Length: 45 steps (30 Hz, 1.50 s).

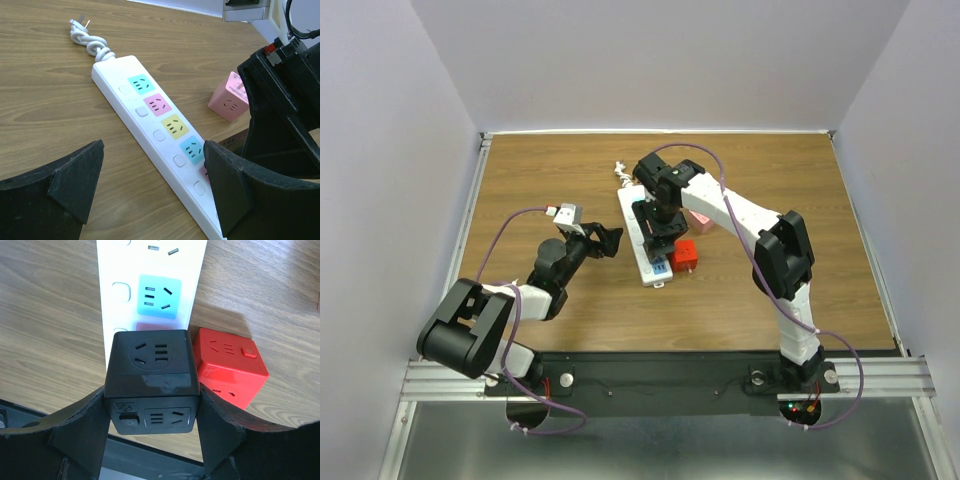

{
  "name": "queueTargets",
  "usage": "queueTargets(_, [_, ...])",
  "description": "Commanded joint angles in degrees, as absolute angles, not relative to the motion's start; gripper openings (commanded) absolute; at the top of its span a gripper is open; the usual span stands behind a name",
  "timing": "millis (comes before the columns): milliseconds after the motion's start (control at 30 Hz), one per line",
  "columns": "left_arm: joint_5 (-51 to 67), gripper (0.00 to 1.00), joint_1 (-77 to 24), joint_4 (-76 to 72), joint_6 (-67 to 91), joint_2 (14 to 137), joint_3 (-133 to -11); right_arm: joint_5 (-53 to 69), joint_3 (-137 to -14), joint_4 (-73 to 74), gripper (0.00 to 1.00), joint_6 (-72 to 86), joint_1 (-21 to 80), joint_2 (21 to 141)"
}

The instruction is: Insert the plug

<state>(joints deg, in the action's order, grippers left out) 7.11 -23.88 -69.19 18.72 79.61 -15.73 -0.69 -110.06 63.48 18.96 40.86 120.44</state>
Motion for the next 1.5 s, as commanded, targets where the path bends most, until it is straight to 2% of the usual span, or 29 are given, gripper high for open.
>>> queueTargets(0, [7.74,0.92,-23.47,-72.60,18.72,77.52,-15.12,-7.12,-109.77,60.82,0.00,18.90,40.43,121.72])
queueTargets(1000, [7.91,0.92,-23.47,-72.95,18.90,76.99,-14.41,-7.11,-103.36,53.62,0.00,19.95,40.60,121.99])
queueTargets(1467, [7.82,0.92,-23.47,-73.30,18.90,76.99,-14.15,-10.81,-88.42,42.20,0.00,20.57,42.80,113.73])
